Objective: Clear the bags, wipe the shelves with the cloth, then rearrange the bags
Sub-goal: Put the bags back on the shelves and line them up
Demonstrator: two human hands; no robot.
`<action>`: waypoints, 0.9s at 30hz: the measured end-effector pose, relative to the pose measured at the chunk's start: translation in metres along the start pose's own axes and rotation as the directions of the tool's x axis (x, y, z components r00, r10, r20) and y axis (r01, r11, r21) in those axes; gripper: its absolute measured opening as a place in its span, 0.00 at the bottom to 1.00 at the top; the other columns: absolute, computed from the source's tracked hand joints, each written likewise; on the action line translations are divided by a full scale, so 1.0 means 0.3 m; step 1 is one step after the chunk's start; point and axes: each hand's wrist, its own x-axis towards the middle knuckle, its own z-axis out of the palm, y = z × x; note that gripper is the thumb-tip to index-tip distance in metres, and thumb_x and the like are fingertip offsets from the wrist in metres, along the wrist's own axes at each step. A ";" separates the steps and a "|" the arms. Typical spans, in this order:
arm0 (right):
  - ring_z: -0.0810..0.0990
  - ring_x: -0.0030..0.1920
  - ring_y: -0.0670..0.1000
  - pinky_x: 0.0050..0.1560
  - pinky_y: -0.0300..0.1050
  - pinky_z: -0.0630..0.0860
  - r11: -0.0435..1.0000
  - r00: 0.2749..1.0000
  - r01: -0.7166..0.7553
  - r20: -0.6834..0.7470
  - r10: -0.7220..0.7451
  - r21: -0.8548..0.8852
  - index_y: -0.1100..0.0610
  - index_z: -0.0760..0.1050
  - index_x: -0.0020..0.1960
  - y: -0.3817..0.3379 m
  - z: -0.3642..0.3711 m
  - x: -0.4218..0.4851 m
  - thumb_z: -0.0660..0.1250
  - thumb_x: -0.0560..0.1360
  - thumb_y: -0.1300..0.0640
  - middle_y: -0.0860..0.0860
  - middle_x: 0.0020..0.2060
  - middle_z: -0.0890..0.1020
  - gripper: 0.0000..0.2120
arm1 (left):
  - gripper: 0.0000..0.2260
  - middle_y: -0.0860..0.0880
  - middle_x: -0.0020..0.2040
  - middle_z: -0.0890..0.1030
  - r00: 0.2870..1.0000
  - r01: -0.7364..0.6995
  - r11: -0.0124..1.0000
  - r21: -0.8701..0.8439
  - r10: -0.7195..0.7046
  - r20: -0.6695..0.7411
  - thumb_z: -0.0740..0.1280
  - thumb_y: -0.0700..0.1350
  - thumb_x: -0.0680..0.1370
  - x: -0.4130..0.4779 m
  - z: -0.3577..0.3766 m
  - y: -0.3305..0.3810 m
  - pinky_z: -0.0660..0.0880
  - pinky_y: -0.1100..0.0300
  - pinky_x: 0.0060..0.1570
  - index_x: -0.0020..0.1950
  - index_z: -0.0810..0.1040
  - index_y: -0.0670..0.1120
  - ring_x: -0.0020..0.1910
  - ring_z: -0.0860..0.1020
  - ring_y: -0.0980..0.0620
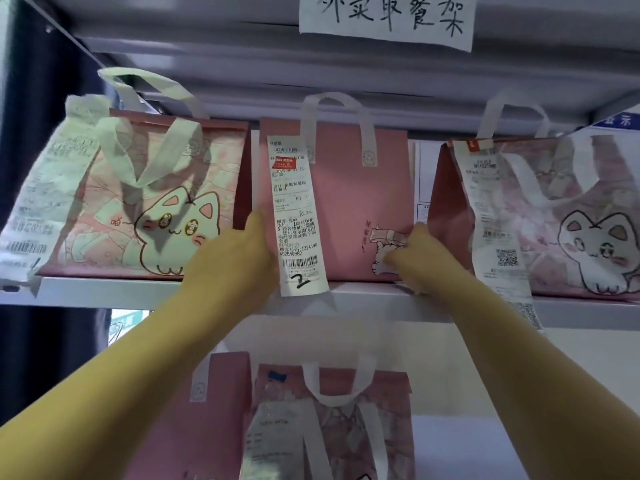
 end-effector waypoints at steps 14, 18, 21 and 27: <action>0.73 0.45 0.57 0.39 0.44 0.68 0.996 0.995 0.084 -0.045 -0.084 0.010 0.61 0.62 0.50 0.037 -0.015 0.002 0.62 0.75 0.63 0.59 0.49 0.72 0.09 | 0.12 0.35 0.45 0.78 0.994 0.112 0.994 -0.014 -0.112 -0.004 0.57 0.36 0.77 0.011 0.051 0.030 0.64 0.53 0.34 0.59 0.68 0.39 0.37 0.70 0.40; 0.72 0.42 0.55 0.31 0.41 0.66 0.991 0.993 0.061 -0.105 -0.049 0.117 0.59 0.64 0.51 0.045 -0.028 -0.015 0.64 0.73 0.61 0.57 0.46 0.73 0.11 | 0.14 0.38 0.49 0.80 0.990 0.138 0.985 -0.102 -0.140 -0.015 0.57 0.38 0.78 0.009 0.056 0.025 0.66 0.53 0.37 0.63 0.68 0.41 0.43 0.74 0.39; 0.72 0.38 0.54 0.31 0.42 0.65 0.978 0.990 0.090 -0.122 -0.068 0.186 0.61 0.65 0.51 0.049 -0.041 -0.034 0.63 0.72 0.62 0.58 0.44 0.74 0.10 | 0.11 0.41 0.51 0.80 0.979 0.197 0.958 -0.206 -0.203 -0.010 0.56 0.39 0.78 0.004 0.052 0.020 0.67 0.53 0.39 0.60 0.70 0.44 0.43 0.73 0.42; 0.71 0.38 0.52 0.29 0.41 0.61 0.992 0.984 0.099 -0.156 -0.086 0.081 0.62 0.63 0.53 0.056 -0.057 -0.058 0.63 0.76 0.59 0.55 0.42 0.73 0.11 | 0.07 0.42 0.49 0.78 0.967 0.244 0.929 -0.278 -0.254 -0.001 0.55 0.43 0.80 0.012 0.054 0.000 0.64 0.55 0.33 0.55 0.70 0.45 0.42 0.73 0.44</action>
